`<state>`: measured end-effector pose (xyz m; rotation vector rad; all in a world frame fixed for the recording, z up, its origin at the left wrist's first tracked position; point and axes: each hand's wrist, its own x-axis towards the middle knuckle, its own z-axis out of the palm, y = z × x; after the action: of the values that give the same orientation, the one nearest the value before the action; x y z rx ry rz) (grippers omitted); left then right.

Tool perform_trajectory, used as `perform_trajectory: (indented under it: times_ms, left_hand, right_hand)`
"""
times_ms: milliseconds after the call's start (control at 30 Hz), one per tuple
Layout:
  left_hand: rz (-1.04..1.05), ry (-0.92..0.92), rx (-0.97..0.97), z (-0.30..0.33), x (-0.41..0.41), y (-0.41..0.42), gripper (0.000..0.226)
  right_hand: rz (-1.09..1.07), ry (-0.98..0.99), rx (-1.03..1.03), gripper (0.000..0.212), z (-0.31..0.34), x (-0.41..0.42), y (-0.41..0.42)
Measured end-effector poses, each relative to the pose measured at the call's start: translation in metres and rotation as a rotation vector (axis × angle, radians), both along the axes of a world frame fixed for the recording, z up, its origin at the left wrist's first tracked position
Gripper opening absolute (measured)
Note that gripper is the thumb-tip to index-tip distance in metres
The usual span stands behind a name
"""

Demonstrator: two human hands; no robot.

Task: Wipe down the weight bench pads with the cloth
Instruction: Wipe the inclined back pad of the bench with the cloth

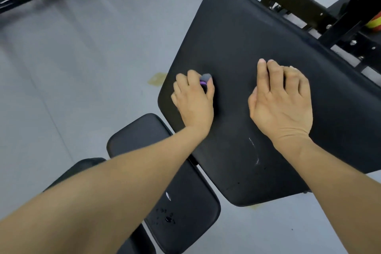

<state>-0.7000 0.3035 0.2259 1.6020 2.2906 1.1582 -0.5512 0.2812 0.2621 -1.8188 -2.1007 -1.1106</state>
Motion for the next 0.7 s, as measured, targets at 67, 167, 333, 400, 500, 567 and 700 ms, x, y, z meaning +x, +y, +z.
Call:
perform_trajectory:
  times_ms: [67, 167, 333, 400, 500, 567, 700]
  left_hand:
    - [-0.113, 0.022, -0.020, -0.006, 0.006, -0.034, 0.022]
    - [-0.264, 0.067, -0.059, -0.007, 0.008, -0.055, 0.026]
    - [-0.087, -0.064, -0.077, 0.011, -0.010, 0.014, 0.025]
    - [0.002, -0.096, -0.105, 0.013, -0.009, 0.029, 0.025]
    - [0.044, -0.048, -0.005, 0.007, 0.002, 0.016, 0.021]
    - [-0.064, 0.005, 0.019, 0.000, 0.010, -0.011, 0.021]
    - [-0.335, 0.148, -0.003, -0.005, 0.011, -0.046, 0.026]
  right_hand:
    - [0.011, 0.012, -0.002, 0.047, 0.000, 0.000, 0.000]
    - [0.013, 0.016, 0.000, 0.047, 0.001, -0.001, 0.000]
    - [0.020, 0.012, 0.013, 0.047, -0.001, -0.002, 0.001]
    - [0.016, -0.005, 0.011, 0.047, -0.001, -0.002, 0.001]
    - [0.020, -0.009, 0.020, 0.047, -0.002, -0.001, 0.001]
    - [0.028, 0.000, 0.023, 0.047, -0.002, -0.001, 0.001]
    - [0.014, 0.018, -0.010, 0.047, 0.000, -0.001, 0.000]
